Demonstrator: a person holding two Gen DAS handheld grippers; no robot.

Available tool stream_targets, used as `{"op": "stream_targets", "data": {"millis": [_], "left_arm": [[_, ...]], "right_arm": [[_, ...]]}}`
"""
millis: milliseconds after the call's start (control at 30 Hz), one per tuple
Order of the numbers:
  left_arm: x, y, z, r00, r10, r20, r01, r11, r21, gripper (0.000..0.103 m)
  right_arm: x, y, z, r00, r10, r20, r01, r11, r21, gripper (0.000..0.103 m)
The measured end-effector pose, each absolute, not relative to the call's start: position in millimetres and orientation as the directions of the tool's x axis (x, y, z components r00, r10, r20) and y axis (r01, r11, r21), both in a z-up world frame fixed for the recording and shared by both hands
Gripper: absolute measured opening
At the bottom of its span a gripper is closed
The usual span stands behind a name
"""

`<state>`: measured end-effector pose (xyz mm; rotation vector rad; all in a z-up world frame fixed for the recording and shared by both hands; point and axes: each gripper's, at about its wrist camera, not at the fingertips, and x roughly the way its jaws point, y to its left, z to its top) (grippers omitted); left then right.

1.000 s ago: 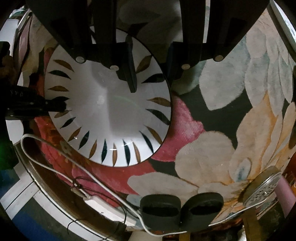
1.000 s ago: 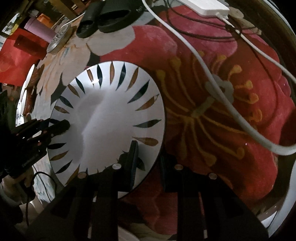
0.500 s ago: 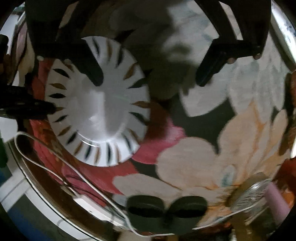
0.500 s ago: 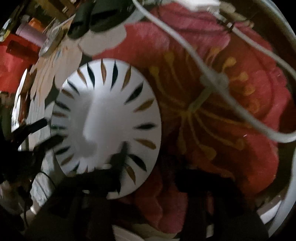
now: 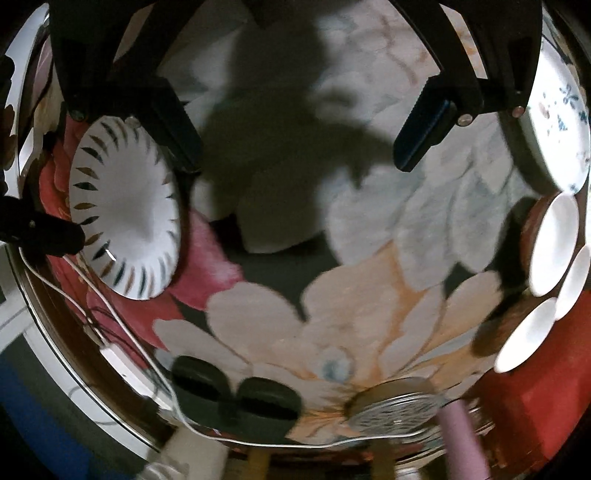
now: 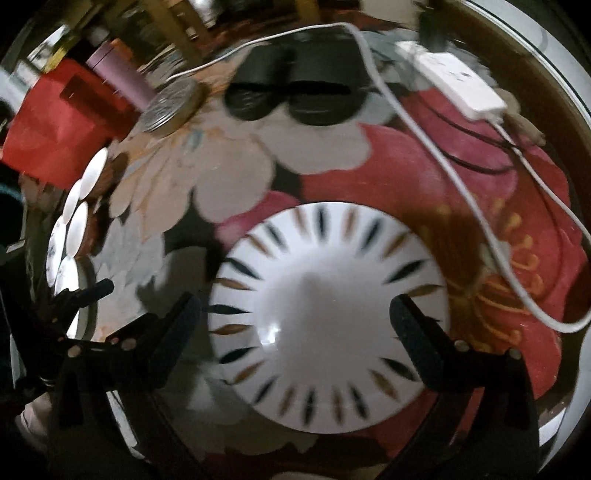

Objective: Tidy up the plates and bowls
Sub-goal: 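Lower the leaf-pattern plate onto the red flower and open the right gripper, then reach the right gripper to the large bear plate rim and grasp it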

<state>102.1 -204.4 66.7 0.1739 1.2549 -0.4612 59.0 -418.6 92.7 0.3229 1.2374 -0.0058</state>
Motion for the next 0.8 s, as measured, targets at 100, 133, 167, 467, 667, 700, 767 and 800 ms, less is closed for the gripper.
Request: {"op": "stream_targets", "data": {"millis": [100,133,167,467,667,700,767,800], "left_arm": [[105,-181,70,0.250,-0.234,-0.940,0.386,0.914,-0.125,0.102],[106,-174,71,0.256,-0.232,-0.938,0.371,0.920,-0.126,0.102],[106,-166,72,0.263,-0.231,-0.937,0.354,0.926,-0.129,0.102],[118,-103,82,0.310,-0.202,-0.929,0.247,0.961,-0.126,0.102],[117,-61,94,0.313,-0.153,-0.937,0.245,0.967,-0.076,0.102],[117,-49,98,0.314,-0.147,-0.938,0.231,0.970,-0.075,0.102],[119,-25,107,0.319,-0.126,-0.940,0.194,0.979,-0.065,0.102],[120,-8,113,0.320,-0.118,-0.940,0.165,0.984,-0.068,0.102]], "right_arm": [[67,-395,93,0.330,0.193,-0.924,0.139,0.958,0.250,0.103],[68,-389,94,0.329,0.198,-0.923,0.131,0.959,0.252,0.103],[70,-384,94,0.328,0.203,-0.922,0.124,0.959,0.255,0.103],[85,-328,92,0.302,0.249,-0.920,0.035,0.962,0.272,0.103],[94,-293,91,0.284,0.274,-0.919,-0.022,0.960,0.280,0.103],[95,-287,91,0.282,0.280,-0.918,-0.028,0.958,0.284,0.103],[98,-275,92,0.282,0.293,-0.914,-0.036,0.955,0.295,0.103],[100,-266,92,0.283,0.301,-0.911,-0.041,0.952,0.302,0.103]]}}
